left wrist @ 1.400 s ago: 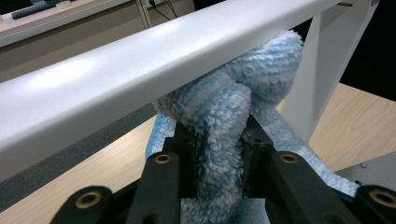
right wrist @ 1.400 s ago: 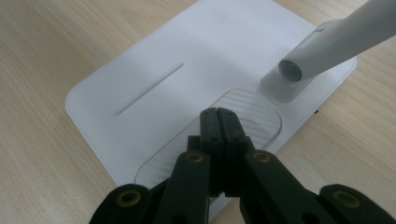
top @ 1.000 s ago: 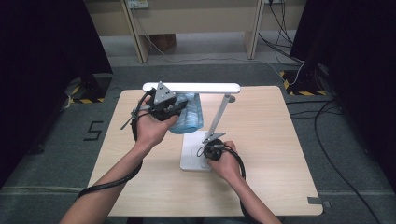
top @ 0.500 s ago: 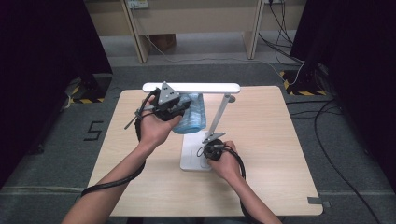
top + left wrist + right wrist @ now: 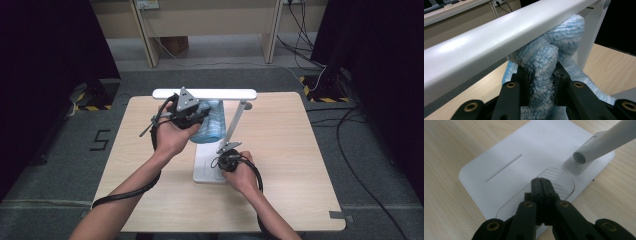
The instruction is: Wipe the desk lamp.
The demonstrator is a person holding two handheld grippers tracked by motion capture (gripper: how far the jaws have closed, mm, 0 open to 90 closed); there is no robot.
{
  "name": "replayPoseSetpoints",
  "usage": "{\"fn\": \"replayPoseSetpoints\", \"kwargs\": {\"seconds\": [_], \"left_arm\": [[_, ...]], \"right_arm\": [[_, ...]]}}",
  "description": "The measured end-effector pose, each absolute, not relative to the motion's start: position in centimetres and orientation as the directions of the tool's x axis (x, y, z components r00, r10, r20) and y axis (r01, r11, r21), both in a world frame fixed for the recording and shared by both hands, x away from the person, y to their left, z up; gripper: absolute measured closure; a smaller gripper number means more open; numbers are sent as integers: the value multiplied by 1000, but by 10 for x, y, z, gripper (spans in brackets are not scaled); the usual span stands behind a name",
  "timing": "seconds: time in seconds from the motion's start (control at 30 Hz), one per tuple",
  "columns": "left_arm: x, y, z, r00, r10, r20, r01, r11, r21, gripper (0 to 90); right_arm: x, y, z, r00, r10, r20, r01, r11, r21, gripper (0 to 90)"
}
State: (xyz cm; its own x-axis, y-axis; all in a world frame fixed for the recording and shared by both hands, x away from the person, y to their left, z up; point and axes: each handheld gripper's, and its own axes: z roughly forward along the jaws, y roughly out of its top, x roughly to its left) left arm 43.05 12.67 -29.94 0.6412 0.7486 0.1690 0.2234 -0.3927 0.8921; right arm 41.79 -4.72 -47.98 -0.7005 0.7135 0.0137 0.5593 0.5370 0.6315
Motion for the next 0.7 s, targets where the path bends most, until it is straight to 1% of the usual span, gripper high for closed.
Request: {"fn": "replayPoseSetpoints", "kwargs": {"seconds": [0.7], "left_arm": [[432, 112, -301, 658, 731, 181, 203, -403, 893, 716]], "right_arm": [[417, -48, -481, -700, 714, 12, 551, 530, 645, 900]]}}
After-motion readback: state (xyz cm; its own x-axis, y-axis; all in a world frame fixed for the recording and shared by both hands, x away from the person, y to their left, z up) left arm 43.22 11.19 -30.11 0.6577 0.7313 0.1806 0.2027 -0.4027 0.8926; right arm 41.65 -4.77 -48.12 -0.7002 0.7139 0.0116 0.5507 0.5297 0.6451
